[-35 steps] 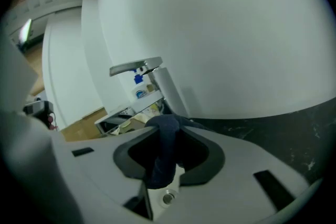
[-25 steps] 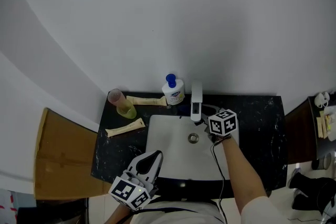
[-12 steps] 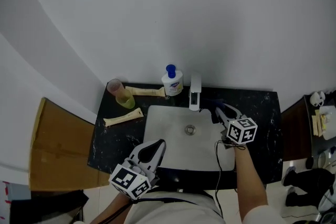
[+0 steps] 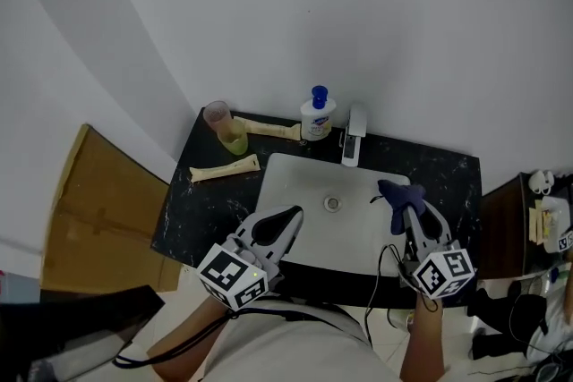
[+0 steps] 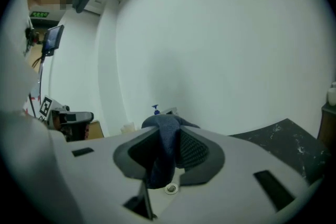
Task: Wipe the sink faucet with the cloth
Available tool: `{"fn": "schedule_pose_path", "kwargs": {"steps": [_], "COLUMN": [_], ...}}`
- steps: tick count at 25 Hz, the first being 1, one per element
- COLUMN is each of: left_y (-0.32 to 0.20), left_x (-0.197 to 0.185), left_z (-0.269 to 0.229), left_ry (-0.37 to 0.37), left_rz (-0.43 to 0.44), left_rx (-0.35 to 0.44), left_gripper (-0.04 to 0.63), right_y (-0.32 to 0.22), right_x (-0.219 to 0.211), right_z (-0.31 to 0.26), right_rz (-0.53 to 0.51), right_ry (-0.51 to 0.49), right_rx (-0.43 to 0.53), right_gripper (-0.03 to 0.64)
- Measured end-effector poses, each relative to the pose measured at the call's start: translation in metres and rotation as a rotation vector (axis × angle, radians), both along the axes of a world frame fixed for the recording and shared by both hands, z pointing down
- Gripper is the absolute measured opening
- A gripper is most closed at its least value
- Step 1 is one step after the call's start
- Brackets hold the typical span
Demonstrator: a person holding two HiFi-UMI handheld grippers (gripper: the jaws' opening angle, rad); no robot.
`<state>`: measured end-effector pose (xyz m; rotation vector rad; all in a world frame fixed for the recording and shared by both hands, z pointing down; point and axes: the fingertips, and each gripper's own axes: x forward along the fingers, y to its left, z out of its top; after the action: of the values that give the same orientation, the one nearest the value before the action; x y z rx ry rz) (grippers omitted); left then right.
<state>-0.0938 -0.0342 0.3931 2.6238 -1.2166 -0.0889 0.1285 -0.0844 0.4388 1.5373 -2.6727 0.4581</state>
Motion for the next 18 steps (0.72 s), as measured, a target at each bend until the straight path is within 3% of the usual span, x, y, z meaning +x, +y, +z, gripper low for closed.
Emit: {"fn": "schedule_pose_path", "kwargs": {"steps": [4, 10, 18], "left_y": [0.004, 0.008, 0.004], "left_x": [-0.001, -0.004, -0.006], "left_z": [-0.005, -0.01, -0.023], "left_ry": [0.001, 0.001, -0.02], "left_rz": [0.009, 0.018, 0.016], "left_rx": [0.013, 0.034, 0.038], "left_gripper": [0.002, 0.002, 0.002], "right_y": [0.032, 0.058, 0.069], "right_x": [-0.005, -0.025, -0.027], "right_z": [-0.039, -0.067, -0.078], "right_rz": [0.034, -0.008, 0.02], "right_ry": [0.072, 0.213, 0.217], "right_rx": [0.084, 0.175, 0.204], "right_gripper": [0.103, 0.103, 0.103]}}
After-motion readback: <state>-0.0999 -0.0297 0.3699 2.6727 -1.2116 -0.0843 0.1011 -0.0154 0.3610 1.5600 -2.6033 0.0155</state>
